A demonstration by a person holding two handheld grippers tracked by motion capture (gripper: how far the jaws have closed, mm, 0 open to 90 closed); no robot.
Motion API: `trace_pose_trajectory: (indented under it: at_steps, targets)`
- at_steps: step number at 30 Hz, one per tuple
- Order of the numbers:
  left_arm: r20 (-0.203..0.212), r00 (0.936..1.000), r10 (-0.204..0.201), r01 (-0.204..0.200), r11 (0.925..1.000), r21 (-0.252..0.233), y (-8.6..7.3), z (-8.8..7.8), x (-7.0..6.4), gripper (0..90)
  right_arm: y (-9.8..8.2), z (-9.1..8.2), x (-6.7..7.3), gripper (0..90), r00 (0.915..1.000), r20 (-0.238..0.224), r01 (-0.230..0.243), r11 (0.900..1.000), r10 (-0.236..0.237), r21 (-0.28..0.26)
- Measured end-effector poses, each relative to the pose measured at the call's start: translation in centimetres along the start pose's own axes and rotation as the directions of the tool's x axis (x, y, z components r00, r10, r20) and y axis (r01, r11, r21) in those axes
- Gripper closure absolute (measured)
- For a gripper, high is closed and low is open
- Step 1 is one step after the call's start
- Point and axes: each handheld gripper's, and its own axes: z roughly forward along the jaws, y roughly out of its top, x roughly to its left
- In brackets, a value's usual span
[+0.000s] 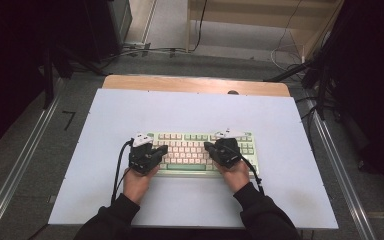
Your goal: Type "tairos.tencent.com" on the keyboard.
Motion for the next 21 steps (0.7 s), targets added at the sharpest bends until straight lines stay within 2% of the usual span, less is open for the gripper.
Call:
trace_pose_trajectory:
  at_steps: [21]
  targets:
    - [-0.024,0.9997,0.011,-0.011,0.9995,0.031,-0.53,0.54,0.25,90.0,0.02,-0.24,0.06,87.7,1.0000,-0.004,0.003,1.000,-0.003,-0.007]
